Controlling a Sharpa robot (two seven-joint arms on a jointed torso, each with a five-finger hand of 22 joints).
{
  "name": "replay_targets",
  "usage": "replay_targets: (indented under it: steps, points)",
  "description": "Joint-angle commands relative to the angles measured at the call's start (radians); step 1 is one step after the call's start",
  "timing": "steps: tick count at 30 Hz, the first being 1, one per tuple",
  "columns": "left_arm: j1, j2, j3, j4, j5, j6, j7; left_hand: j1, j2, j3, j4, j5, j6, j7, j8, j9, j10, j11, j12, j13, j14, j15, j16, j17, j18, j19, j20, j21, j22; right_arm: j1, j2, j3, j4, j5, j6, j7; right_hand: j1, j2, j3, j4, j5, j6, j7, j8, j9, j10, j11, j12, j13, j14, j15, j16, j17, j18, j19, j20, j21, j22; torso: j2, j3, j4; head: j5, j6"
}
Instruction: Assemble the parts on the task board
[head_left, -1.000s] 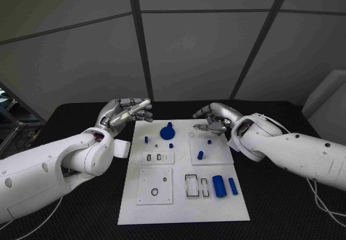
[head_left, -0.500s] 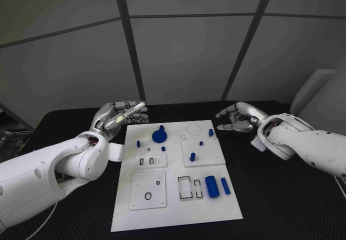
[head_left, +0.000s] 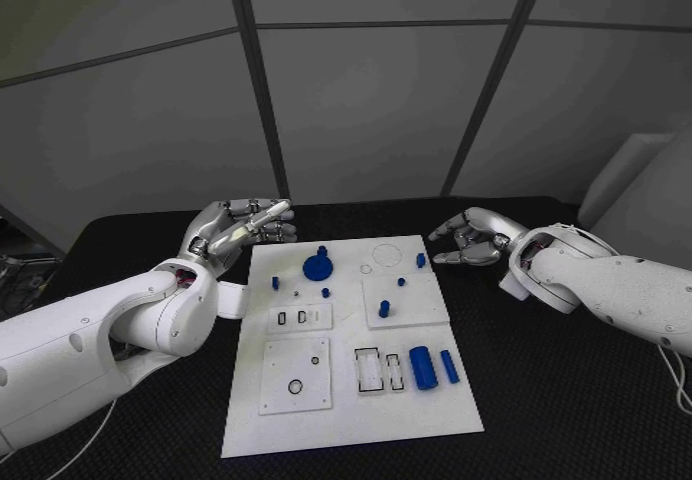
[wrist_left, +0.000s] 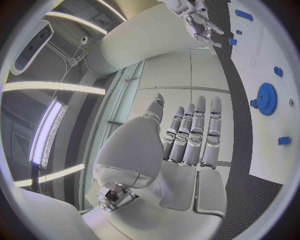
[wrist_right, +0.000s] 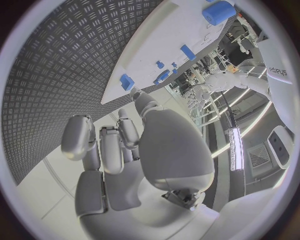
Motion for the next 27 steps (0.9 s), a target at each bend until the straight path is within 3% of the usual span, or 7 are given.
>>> replay_targets:
  steps: [1,5,14,27]
  points:
    - [0.001,0.001,0.001,0.001,-0.005,0.016,0.003,0.002,0.008,-0.007,-0.001,-0.001,-0.001,0.003,-0.005,0.001,-0.004,0.004,0.002,0.001,-0.008,-0.001,-0.005,-0.002,0.048,-0.005,0.001,-0.004,-0.001,-0.004,0.015,0.001,-0.010,-0.039,0.034,-0.005,0.008,0.007,-0.004,0.000,0.007,0.009,-0.001,0.004,0.002,0.001,0.006,0.005,0.001,0.063,-0.001,0.003,0.069,-0.001,-0.001,0.001,-0.003,0.002,0.000,0.0001,0.0020,0.001,-0.004]
    - [0.001,0.002,0.001,0.001,-0.005,0.016,0.003,0.002,0.008,-0.007,-0.001,-0.001,-0.001,0.003,-0.005,0.001,-0.004,0.004,0.002,0.001,-0.008,-0.001,-0.005,-0.002,0.048,-0.005,0.001,-0.004,-0.001,-0.009,0.026,0.001,-0.017,-0.048,0.038,-0.008,0.008,0.010,-0.006,0.000,0.009,0.016,0.001,0.008,0.003,0.001,0.007,0.005,0.001,0.063,0.000,0.004,0.070,-0.001,-0.001,0.002,-0.003,0.002,0.000,0.0006,0.0036,0.001,-0.006]
    - [0.001,0.001,0.001,0.001,-0.005,0.016,0.002,0.003,0.009,-0.006,-0.001,0.000,-0.001,0.003,-0.005,0.001,-0.004,0.004,0.002,0.001,-0.008,-0.002,-0.006,-0.001,0.049,-0.006,0.001,-0.004,-0.001,-0.013,0.047,0.001,-0.031,-0.062,0.027,-0.017,0.004,0.019,-0.011,0.006,0.018,0.034,0.003,0.017,0.005,0.008,0.009,0.013,0.008,0.063,0.002,0.004,0.071,-0.002,0.005,0.003,0.002,0.011,-0.001,0.0011,-0.0017,0.005,-0.009]
    - [0.001,0.002,0.001,-0.002,-0.005,0.020,-0.003,0.003,0.009,-0.006,-0.002,0.000,-0.001,0.003,-0.005,0.001,-0.004,0.004,0.002,0.001,-0.008,-0.002,-0.006,-0.001,0.049,-0.005,0.001,-0.005,-0.002,-0.014,0.068,0.001,-0.050,-0.072,0.019,-0.031,-0.007,0.031,-0.017,0.016,0.035,0.050,0.006,0.024,0.005,0.014,0.011,0.019,0.014,0.065,0.003,0.007,0.078,-0.004,0.010,0.005,0.006,0.018,-0.001,0.0009,-0.0001,0.002,-0.011]
